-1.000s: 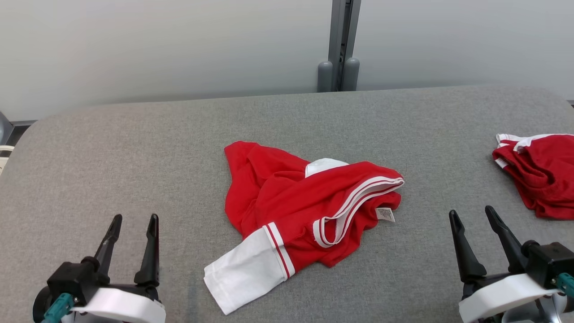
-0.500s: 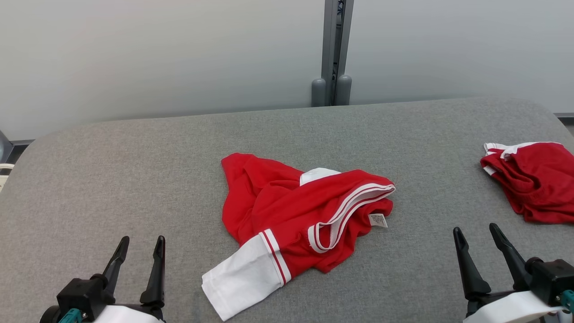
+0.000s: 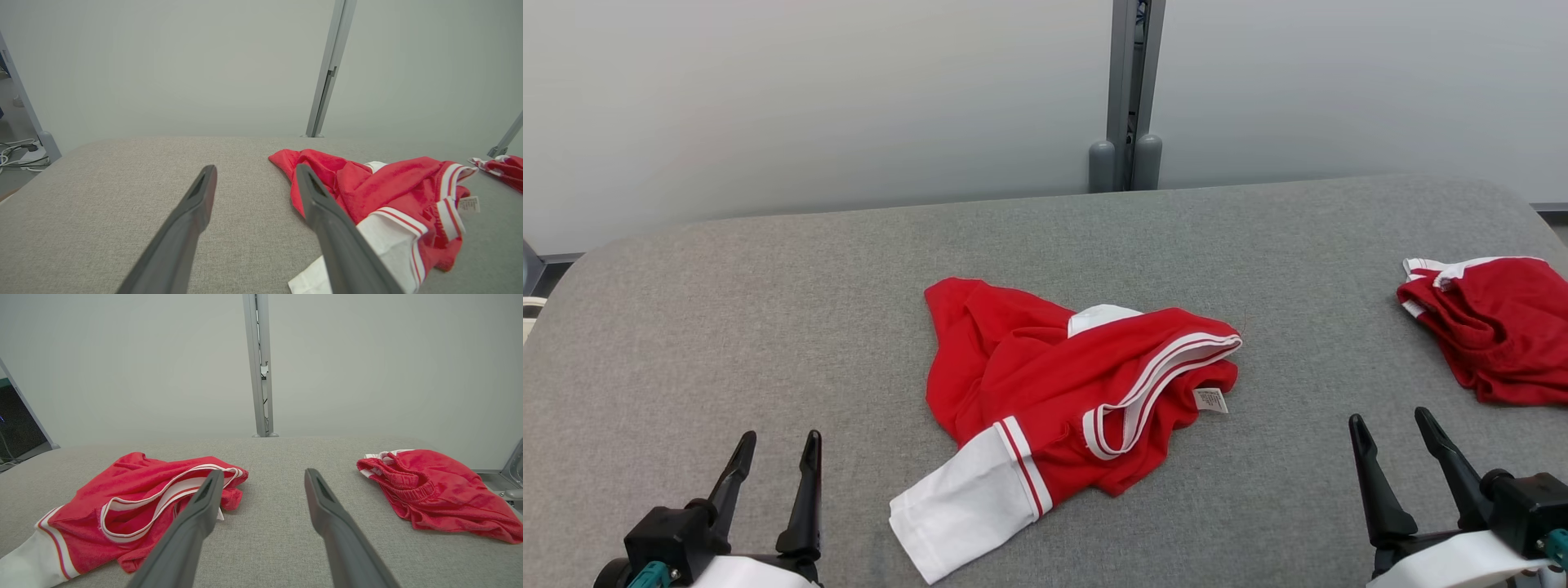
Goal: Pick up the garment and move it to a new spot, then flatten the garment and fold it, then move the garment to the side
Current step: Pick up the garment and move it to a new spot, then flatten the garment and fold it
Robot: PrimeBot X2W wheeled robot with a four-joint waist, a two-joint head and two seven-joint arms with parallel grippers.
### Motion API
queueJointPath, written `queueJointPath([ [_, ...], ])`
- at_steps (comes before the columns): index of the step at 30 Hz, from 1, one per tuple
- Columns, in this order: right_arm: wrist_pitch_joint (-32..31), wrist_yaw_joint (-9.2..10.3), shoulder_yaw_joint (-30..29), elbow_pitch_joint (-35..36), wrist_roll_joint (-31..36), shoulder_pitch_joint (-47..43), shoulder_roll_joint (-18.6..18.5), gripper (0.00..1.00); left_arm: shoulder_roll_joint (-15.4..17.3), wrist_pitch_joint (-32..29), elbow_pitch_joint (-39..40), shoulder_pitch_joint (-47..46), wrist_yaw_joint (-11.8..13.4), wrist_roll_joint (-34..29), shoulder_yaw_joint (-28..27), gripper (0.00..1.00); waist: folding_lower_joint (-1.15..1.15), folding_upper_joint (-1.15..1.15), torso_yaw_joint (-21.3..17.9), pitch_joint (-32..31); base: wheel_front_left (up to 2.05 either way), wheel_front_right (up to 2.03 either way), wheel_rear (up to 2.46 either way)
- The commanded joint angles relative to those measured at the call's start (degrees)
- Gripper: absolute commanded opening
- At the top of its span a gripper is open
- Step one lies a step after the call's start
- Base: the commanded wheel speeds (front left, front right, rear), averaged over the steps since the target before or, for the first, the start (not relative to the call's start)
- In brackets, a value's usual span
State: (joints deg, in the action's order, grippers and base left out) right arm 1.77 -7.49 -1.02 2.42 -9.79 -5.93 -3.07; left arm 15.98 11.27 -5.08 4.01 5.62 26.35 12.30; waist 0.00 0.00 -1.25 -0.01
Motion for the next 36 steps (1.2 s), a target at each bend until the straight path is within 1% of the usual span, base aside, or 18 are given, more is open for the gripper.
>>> queueJointPath([
  [1,-0.1,-0.01,-0.2,0.1,-0.1,-0.4,-0.1,1.0,0.4,0.0,0.2,0.0,0.5,0.2,0.0,1.0,0.0,0.0,0.0,0.0,0.0,0.0,0.0],
  [8,-0.4,-0.01,0.3,0.4,0.0,0.6,0.0,1.0,0.2,0.0,0.3,-1.3,0.4,0.3,0.3,1.0,0.0,0.0,0.6,0.8,0.0,0.0,0.0],
  [12,-0.9,-0.01,3.7,0.2,0.3,3.0,-1.0,1.0,0.0,-0.1,0.4,-3.0,0.3,-0.1,0.7,1.0,0.0,0.0,1.9,2.5,0.0,0.0,0.0],
  [16,-1.9,-0.01,10.6,-1.3,0.2,6.9,-3.4,1.0,-0.6,-0.1,-0.1,-5.8,-0.7,-0.3,1.9,1.0,0.0,0.0,4.2,4.5,0.0,0.0,0.0],
  [19,-3.1,0.0,18.0,-3.1,-0.7,10.5,-5.9,1.0,-1.3,0.5,-1.0,-7.7,-1.1,-0.5,2.6,1.0,0.0,0.0,6.2,5.8,0.0,0.0,0.0],
  [20,-3.9,0.0,23.5,-4.4,-1.4,13.1,-7.7,1.0,-1.7,0.8,-1.7,-8.8,-1.5,-0.6,3.0,1.0,0.0,0.0,7.7,6.7,0.0,0.0,0.0],
  [21,-4.3,0.0,26.3,-5.0,-1.8,14.4,-8.5,1.0,-2.0,1.1,-2.0,-9.4,-1.7,-0.7,3.2,1.0,0.0,0.0,8.4,7.2,0.0,0.0,0.0],
  [26,-6.0,0.0,36.5,-8.0,-3.0,21.5,-13.2,1.0,-3.3,2.2,-3.7,-12.0,-2.6,-0.8,3.9,1.0,0.0,0.0,11.6,10.1,0.0,0.0,0.0],
  [29,-7.8,0.0,41.6,-9.7,-3.5,25.7,-15.9,1.0,-4.0,2.8,-4.6,-13.2,-3.2,-0.8,4.1,1.0,0.0,0.0,12.8,11.8,0.0,0.0,0.0],
  [30,-7.8,0.0,41.6,-9.7,-3.5,25.7,-15.9,1.0,-4.0,2.8,-4.6,-13.2,-3.2,-0.8,4.1,1.0,0.0,0.0,12.8,11.8,0.0,0.0,0.0],
  [32,-9.4,0.0,44.2,-10.6,-3.2,28.6,-17.8,1.0,-4.6,3.0,-5.2,-14.1,-3.6,-1.0,4.3,1.0,0.0,0.0,13.5,12.8,0.0,0.0,0.0],
  [36,-12.7,0.0,48.4,-12.5,-3.6,32.8,-20.0,1.0,-5.4,3.6,-6.4,-15.5,-4.2,-1.2,4.3,1.0,0.0,0.0,14.2,14.1,0.0,0.0,0.0],
])
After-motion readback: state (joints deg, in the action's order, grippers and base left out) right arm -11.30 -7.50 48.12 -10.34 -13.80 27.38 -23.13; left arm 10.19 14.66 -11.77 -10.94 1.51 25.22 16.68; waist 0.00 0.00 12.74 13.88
